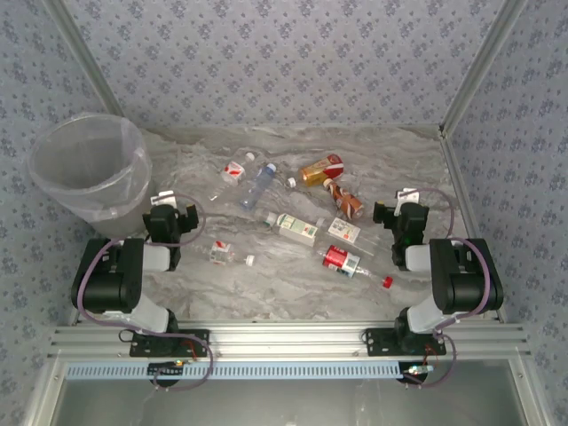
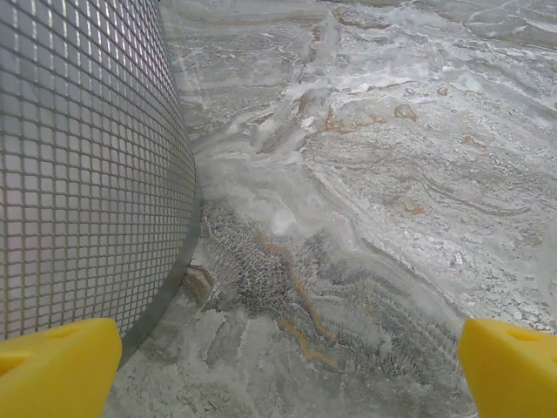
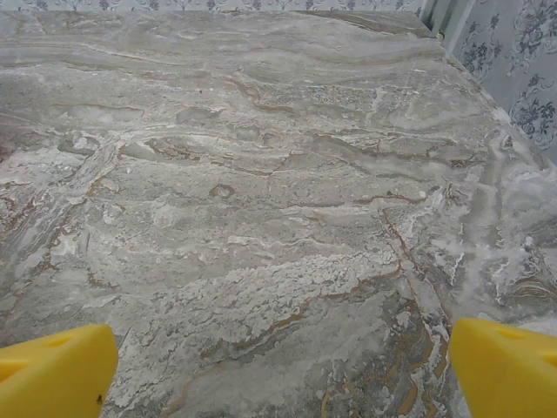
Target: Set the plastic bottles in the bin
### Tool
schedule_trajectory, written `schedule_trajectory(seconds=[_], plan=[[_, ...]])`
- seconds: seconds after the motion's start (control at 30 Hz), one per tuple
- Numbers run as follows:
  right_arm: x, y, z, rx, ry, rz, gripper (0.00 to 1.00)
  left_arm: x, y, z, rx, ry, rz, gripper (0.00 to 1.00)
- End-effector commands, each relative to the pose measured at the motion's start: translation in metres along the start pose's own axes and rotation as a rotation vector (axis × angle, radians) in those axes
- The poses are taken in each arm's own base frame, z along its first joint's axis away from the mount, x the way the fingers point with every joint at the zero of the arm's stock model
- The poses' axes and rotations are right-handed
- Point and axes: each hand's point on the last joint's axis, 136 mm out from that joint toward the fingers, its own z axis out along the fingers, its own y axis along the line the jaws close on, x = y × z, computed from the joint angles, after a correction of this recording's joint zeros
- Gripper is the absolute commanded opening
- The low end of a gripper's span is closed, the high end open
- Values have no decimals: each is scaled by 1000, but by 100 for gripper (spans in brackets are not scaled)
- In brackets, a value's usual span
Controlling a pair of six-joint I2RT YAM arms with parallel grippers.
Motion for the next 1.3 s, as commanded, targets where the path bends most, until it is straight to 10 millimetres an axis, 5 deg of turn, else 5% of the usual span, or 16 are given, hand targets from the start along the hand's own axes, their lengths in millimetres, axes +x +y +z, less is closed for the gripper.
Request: schedule_trajectory(seconds=[0.0,1.03,1.27], plan=[[-10,-2,0,18,-26,14,100,-28,4,0,-22,-95,-10,99],[-11,-4,-1,30,-32,18,100,-30,-5,0,24,-85,16,99],[-27,-10,-13,52,-46,27,100,-52,-8,-10,24,-51,40,100]])
